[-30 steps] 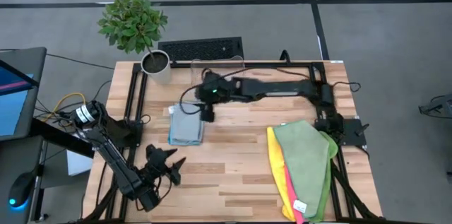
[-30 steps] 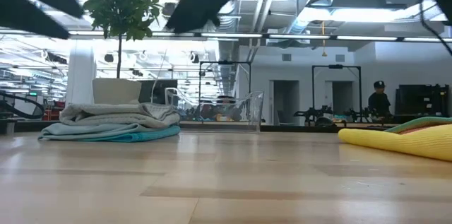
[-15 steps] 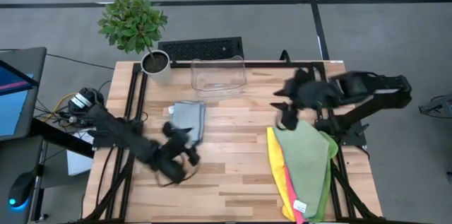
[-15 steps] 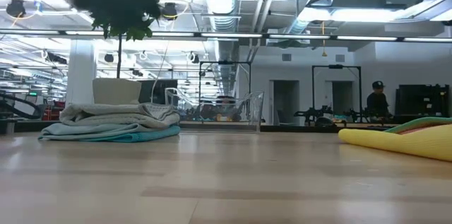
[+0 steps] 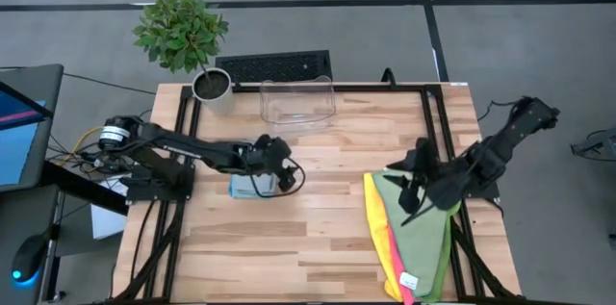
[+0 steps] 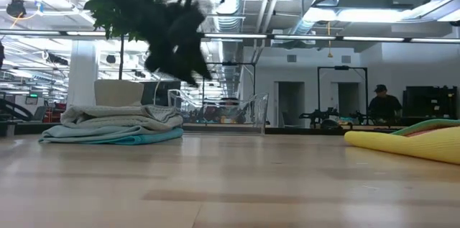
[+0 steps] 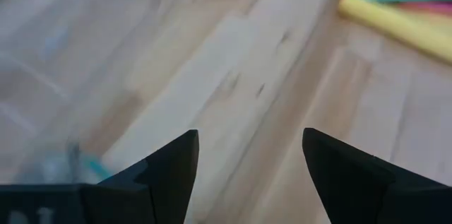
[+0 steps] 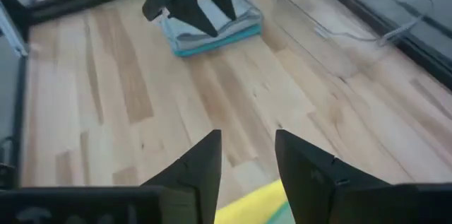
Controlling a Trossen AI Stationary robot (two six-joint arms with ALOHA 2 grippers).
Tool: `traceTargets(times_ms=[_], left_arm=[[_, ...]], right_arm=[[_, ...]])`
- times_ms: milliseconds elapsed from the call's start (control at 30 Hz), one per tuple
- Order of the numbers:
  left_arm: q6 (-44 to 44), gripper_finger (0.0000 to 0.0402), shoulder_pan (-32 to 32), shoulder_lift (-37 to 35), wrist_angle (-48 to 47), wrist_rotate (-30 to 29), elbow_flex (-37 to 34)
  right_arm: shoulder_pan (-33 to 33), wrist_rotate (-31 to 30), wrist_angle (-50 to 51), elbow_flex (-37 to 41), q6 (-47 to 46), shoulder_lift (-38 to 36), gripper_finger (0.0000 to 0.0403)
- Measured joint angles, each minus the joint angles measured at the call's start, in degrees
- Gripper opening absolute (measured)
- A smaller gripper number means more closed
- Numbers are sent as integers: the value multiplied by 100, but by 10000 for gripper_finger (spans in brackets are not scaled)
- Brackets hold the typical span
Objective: Fold microfiber towels
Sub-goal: Stack the folded gray microfiber cloth on top of the folded light blue microfiber cloth
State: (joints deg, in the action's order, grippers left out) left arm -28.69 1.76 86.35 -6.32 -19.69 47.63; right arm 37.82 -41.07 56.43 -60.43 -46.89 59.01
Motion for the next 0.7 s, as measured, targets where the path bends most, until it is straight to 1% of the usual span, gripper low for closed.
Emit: traceTargets(times_ms=[67, 133, 200, 267, 367, 433, 567, 700], left_arm=[[-267, 247, -100, 0, 318, 57, -394], [-449, 247, -135, 2, 720, 237, -700], [-540, 247, -92, 2, 1315, 561, -941], [-535, 247, -37, 2, 1647, 677, -1035], [-411, 247, -19, 2, 1435, 304, -985], [-284, 247, -39, 2, 1287, 108, -983], [-175, 247, -72, 2, 1210, 128, -981], [-182, 247, 28, 2, 519, 86, -981]], right_arm=[[87, -146, 3, 168, -175, 118, 154], [121, -192, -13, 392, -458, 262, 152], [114, -52, 25, 642, -777, 452, 152], [101, 186, 25, 873, -1151, 637, 157], [113, 485, 22, 1119, -1659, 931, 172], [172, 548, 15, 1196, -1967, 1093, 182], [301, 543, -47, 1205, -2217, 1371, 197], [366, 520, -194, 1201, -2219, 1458, 201]])
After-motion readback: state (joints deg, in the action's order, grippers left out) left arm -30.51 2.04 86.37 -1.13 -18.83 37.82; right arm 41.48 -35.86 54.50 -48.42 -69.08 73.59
